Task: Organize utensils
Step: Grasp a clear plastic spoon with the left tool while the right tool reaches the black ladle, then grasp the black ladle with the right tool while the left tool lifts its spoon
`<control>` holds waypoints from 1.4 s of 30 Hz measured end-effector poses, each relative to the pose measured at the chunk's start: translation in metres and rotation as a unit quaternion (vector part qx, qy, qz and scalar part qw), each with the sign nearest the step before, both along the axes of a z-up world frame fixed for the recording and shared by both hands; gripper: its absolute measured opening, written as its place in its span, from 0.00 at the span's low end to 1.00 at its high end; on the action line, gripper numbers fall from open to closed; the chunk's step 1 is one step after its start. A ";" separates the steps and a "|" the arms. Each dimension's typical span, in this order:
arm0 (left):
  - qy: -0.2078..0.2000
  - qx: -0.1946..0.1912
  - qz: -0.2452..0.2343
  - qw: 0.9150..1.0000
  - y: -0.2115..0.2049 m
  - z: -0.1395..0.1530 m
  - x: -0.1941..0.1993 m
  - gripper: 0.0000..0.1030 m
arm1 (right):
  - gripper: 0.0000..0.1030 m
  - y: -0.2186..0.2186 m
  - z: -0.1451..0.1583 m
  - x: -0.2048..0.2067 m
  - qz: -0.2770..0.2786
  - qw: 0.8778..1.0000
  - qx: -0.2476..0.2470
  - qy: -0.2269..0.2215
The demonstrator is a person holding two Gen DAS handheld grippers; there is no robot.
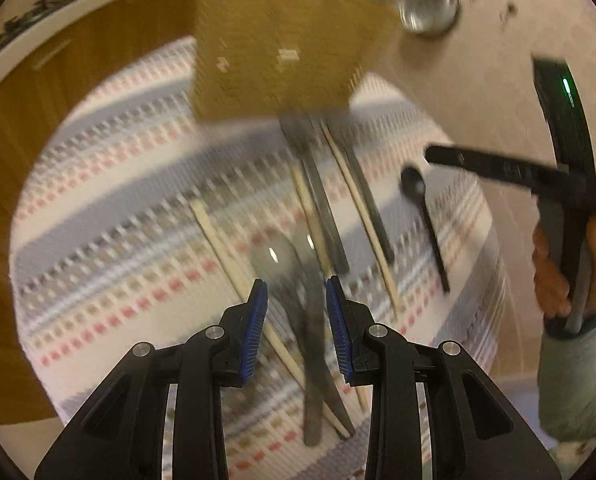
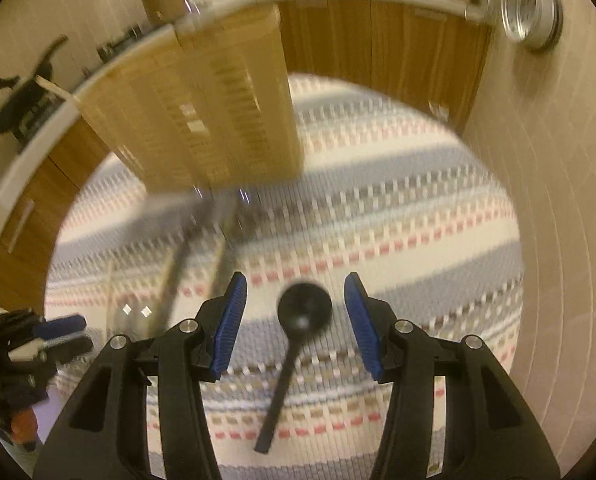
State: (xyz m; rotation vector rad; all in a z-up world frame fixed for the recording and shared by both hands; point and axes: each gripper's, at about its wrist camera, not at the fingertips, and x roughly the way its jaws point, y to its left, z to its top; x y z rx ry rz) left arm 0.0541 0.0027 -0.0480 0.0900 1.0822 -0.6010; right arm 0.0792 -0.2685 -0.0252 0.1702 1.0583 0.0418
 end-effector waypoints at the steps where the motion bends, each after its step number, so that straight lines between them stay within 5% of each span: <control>1: 0.002 0.010 -0.006 1.000 -0.005 -0.004 -0.002 0.28 | 0.46 0.000 -0.004 0.001 0.000 1.000 0.006 0.009; 15: -0.001 0.078 -0.011 0.997 -0.029 -0.015 -0.009 0.26 | 0.46 -0.008 -0.014 0.000 0.000 1.000 0.020 0.022; 24: -0.029 0.134 -0.012 0.991 -0.052 -0.018 -0.008 0.10 | 0.46 -0.012 -0.011 0.000 -0.004 0.999 0.036 0.014; 30: -0.044 0.037 0.047 0.997 -0.024 0.007 0.000 0.10 | 0.46 -0.018 -0.014 0.001 -0.016 0.999 0.039 0.021; 34: -0.039 -0.009 0.117 0.992 0.008 0.018 0.019 0.10 | 0.46 -0.024 -0.019 0.011 -0.029 0.997 0.063 0.038; 42: -0.002 -0.017 0.205 0.979 0.061 -0.006 0.056 0.10 | 0.46 -0.006 -0.030 0.029 -0.029 0.997 0.033 0.065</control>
